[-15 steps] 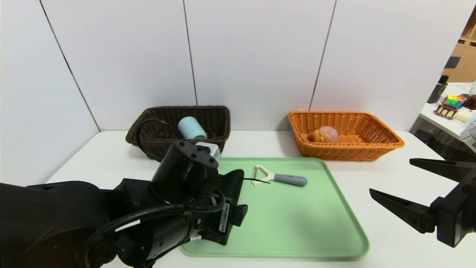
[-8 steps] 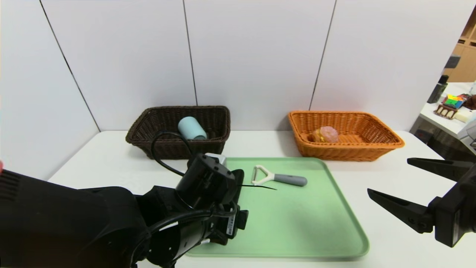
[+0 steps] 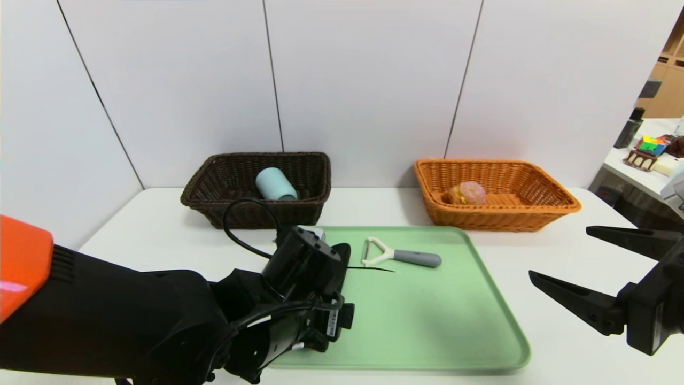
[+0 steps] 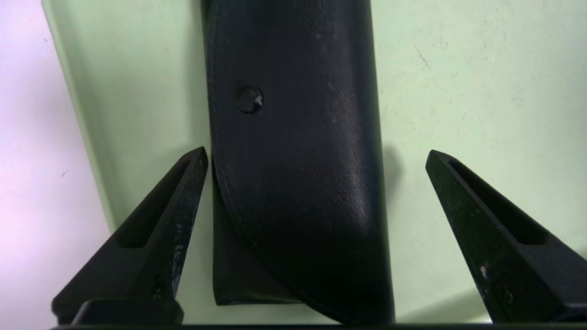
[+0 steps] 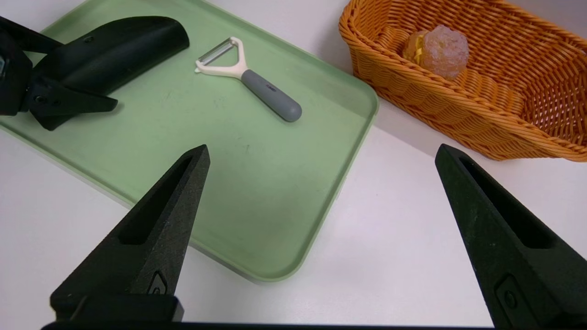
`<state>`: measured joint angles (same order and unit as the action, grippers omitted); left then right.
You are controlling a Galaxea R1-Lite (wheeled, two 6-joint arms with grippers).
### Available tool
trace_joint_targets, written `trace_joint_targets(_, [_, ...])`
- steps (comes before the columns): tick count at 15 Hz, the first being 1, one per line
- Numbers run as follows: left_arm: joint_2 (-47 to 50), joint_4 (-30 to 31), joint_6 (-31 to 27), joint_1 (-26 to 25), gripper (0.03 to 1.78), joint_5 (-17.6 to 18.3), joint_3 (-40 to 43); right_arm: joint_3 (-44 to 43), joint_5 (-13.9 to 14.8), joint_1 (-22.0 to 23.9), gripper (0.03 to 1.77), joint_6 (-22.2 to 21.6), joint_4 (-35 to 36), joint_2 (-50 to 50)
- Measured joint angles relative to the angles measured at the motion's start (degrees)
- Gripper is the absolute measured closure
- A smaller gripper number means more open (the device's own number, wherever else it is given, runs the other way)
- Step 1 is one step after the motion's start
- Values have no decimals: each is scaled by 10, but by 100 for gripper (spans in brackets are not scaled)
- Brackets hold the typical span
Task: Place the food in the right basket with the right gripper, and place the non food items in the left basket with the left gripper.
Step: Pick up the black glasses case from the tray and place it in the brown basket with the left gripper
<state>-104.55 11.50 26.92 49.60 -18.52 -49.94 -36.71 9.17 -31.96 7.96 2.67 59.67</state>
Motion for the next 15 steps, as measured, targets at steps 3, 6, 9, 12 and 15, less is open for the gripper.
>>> trace_joint_targets(3, [-8, 8, -4, -17, 12, 0, -1, 0, 0, 0, 11, 0, 0, -1])
trace_joint_targets(6, [-15, 18, -5, -28, 12, 0, -2, 0, 0, 0, 11, 0, 0, -2])
trace_joint_targets(9, [-27, 33, -7, -35, 12, 0, -2, 0, 1, 0, 11, 1, 0, -2])
trace_joint_targets(12, [-35, 36, -6, -38, 12, 0, -2, 0, 1, 0, 11, 1, 0, -2])
trace_joint_targets(15, [-41, 36, -5, -40, 12, 0, -2, 1, 0, -1, 11, 2, 0, -1])
